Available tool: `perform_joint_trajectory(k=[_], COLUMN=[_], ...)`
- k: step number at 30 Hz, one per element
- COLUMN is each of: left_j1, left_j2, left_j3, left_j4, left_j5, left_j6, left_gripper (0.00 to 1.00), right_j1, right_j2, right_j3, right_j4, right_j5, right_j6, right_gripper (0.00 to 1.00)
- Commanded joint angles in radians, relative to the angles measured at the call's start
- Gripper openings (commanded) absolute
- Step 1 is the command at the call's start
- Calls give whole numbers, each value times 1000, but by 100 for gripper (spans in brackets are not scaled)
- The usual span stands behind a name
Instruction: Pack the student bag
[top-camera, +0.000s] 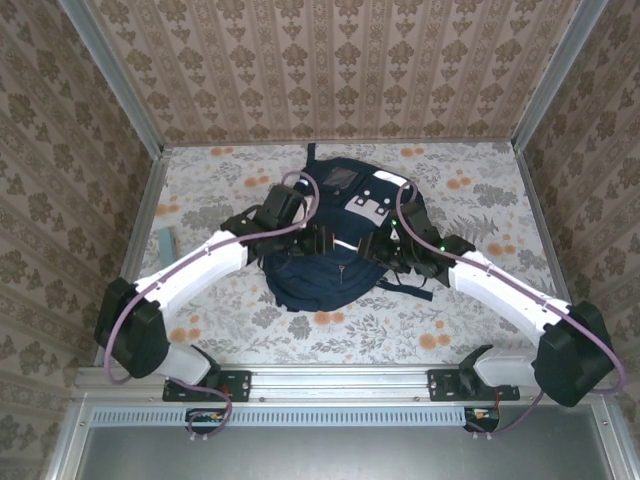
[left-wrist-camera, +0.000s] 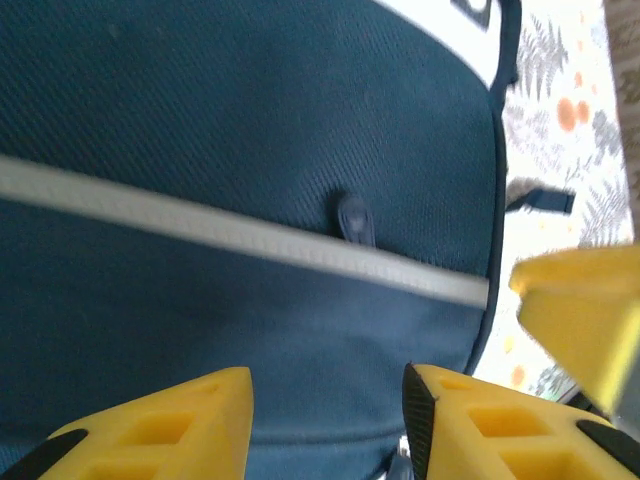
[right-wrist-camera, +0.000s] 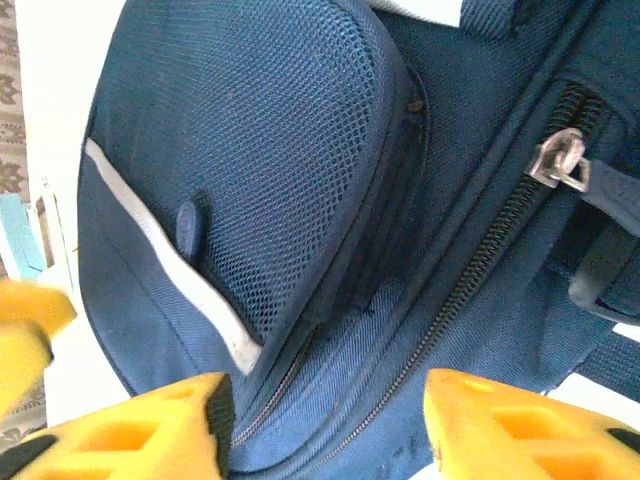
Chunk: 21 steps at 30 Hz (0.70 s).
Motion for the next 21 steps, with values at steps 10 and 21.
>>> perform_joint_trajectory(k=[10, 21], left_j1=[-184, -241], left_j2=[3, 71], left_j3=[-45, 1], left_j4=[24, -27], left_j5=[-95, -167], left_j6=[-63, -64], left_gripper=[39, 33], right_j1=[-1, 1], right_j2=[60, 90], right_j3=[42, 50], right_j4=[59, 71], right_j5=[-57, -76], right_j6=[120, 124], right_gripper=[39, 33])
